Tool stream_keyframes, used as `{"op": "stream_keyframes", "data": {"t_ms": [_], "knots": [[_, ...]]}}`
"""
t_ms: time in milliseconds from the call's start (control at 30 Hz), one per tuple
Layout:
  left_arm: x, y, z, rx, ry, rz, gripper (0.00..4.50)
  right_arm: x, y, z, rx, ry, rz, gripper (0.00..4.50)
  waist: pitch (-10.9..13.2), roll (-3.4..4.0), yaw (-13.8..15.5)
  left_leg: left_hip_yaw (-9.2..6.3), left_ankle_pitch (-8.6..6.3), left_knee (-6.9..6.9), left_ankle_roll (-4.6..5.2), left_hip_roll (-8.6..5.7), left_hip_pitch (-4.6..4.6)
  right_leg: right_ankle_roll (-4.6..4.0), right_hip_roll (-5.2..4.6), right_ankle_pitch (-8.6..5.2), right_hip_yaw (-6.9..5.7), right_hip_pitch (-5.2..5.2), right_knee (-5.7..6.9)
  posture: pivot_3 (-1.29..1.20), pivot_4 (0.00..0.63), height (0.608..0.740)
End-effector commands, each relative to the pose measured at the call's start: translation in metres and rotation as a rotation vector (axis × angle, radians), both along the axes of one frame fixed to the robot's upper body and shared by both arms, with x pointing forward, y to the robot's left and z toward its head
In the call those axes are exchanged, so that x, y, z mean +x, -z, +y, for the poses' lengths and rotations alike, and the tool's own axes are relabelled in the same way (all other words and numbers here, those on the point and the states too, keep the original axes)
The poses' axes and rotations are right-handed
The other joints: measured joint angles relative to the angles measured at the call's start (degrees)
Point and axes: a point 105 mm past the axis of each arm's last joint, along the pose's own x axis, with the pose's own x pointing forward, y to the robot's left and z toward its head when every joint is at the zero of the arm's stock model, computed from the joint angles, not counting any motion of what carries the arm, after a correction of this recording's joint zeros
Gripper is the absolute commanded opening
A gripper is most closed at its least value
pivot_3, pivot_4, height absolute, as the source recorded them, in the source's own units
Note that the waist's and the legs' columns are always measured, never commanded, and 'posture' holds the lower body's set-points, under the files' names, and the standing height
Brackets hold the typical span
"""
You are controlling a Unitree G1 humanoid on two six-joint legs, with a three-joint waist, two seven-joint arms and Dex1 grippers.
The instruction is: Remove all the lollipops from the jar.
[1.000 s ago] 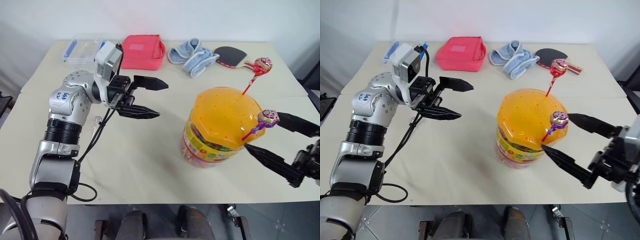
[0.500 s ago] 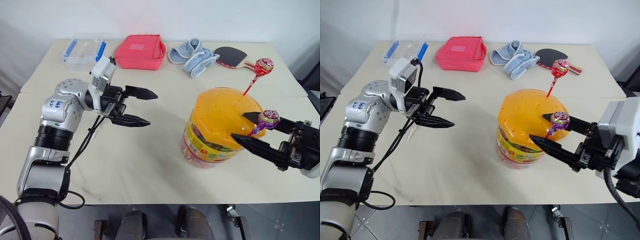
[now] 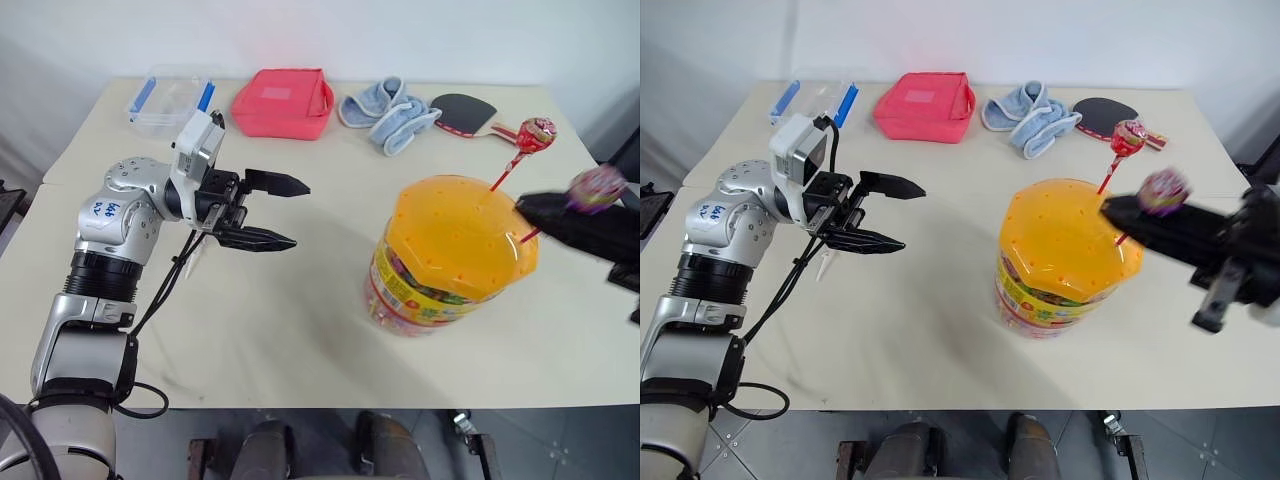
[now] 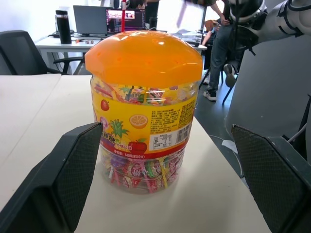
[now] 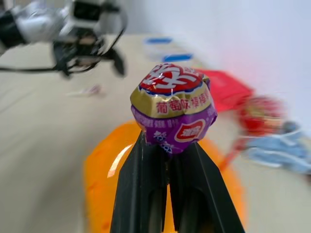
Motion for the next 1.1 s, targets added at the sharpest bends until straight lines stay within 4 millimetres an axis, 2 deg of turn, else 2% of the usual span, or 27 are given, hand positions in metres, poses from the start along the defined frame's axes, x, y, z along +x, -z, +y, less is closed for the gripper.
{"op": "stream_keyframes", "data": {"t_ms": [33, 167, 233, 300, 400, 533, 700, 800, 933, 967, 1067, 1100], "knots": [[-0.012, -0.008, 0.004, 0.004, 0.112, -0.042, 4.5, -0.006, -0.031, -0.024, 0.048, 0.108, -0.111, 0.02, 0.0, 0.0, -0.04, 0.02, -0.01, 0.0, 0.01, 0.0, 0.0, 0.02, 0.0, 0.01, 0.01, 0.0, -0.02, 0.0, 0.15, 0.74], [-0.012, -0.008, 0.003, 0.001, 0.113, -0.039, 4.5, -0.007, -0.054, -0.061, 0.166, 0.231, -0.179, 0.02, 0.0, 0.0, -0.07, 0.08, -0.03, 0.0, 0.05, -0.01, 0.0, 0.07, 0.0, 0.05, 0.05, 0.0, -0.08, 0.0, 0.15, 0.74], [-0.011, -0.008, 0.003, 0.0, 0.115, -0.039, 4.5, 0.002, -0.05, -0.088, 0.203, 0.349, -0.156, 0.02, 0.0, 0.0, -0.09, 0.09, -0.03, 0.0, 0.05, -0.01, 0.01, 0.07, 0.0, 0.05, 0.06, 0.0, -0.07, 0.0, 0.15, 0.74], [-0.011, -0.008, 0.003, -0.003, 0.116, -0.04, 4.5, 0.015, -0.027, -0.113, 0.2, 0.485, -0.061, 0.02, -0.01, -0.02, -0.06, 0.11, -0.03, -0.01, 0.06, -0.01, 0.01, 0.07, 0.0, 0.05, 0.07, 0.0, -0.08, 0.0, 0.15, 0.74], [-0.01, -0.006, 0.004, 0.006, 0.106, -0.035, 4.5, 0.037, 0.026, -0.142, 0.154, 0.661, 0.157, 0.02, -0.02, -0.04, -0.13, 0.15, -0.04, -0.03, 0.07, -0.02, 0.01, 0.08, 0.0, 0.06, 0.1, -0.01, -0.1, 0.0, 0.15, 0.74], [-0.011, -0.011, 0.004, -0.028, 0.107, -0.04, 4.5, 0.05, 0.06, -0.151, 0.182, 0.697, 0.273, 0.02, -0.03, 0.02, -0.26, 0.23, -0.04, -0.06, 0.07, -0.03, 0.03, 0.1, 0.0, 0.07, 0.19, -0.06, -0.07, 0.0, 0.15, 0.74], [-0.012, -0.016, 0.006, -0.041, 0.094, -0.054, 4.5, 0.065, 0.108, -0.163, 0.123, 0.785, 0.463, 0.02, -0.03, 0.02, -0.4, 0.25, -0.04, -0.1, 0.07, 0.0, 0.04, 0.1, 0.03, 0.06, 0.21, -0.1, -0.08, 0.0, 0.15, 0.74], [-0.012, -0.016, 0.006, -0.042, 0.092, -0.057, 4.5, 0.074, 0.159, -0.183, 0.093, 0.897, 0.655, 0.02, -0.04, 0.0, -0.43, 0.27, -0.04, -0.09, 0.07, -0.01, 0.04, 0.1, 0.03, 0.07, 0.21, -0.09, -0.1, 0.0, 0.15, 0.74], [-0.013, -0.015, 0.006, -0.044, 0.09, -0.062, 4.5, 0.084, 0.182, -0.188, 0.092, 0.923, 0.703, 0.02, -0.04, 0.08, -0.18, 0.27, -0.03, -0.09, 0.08, -0.02, -0.01, 0.11, 0.02, 0.08, 0.19, -0.12, -0.11, 0.0, 0.15, 0.74], [-0.013, -0.016, 0.006, -0.045, 0.089, -0.063, 4.5, 0.086, 0.188, -0.19, 0.095, 0.93, 0.712, 0.54, -0.04, 0.09, -0.28, 0.28, -0.03, -0.1, 0.08, -0.03, -0.01, 0.11, 0.02, 0.08, 0.2, -0.13, -0.11, 0.0, 0.15, 0.74], [-0.014, -0.015, 0.006, -0.042, 0.083, -0.063, 4.5, 0.088, 0.197, -0.192, 0.101, 0.938, 0.73, 1.28, -0.04, 0.09, -0.33, 0.31, -0.03, -0.1, 0.08, -0.03, -0.01, 0.11, 0.02, 0.08, 0.21, -0.13, -0.12, 0.0, 0.15, 0.74], [-0.014, -0.014, 0.007, -0.04, 0.079, -0.062, 4.5, 0.088, 0.197, -0.191, 0.1, 0.936, 0.732, 1.68, -0.04, 0.09, -0.31, 0.31, -0.03, -0.1, 0.08, -0.03, 0.01, 0.11, 0.02, 0.08, 0.21, -0.13, -0.11, 0.0, 0.15, 0.74]]}}
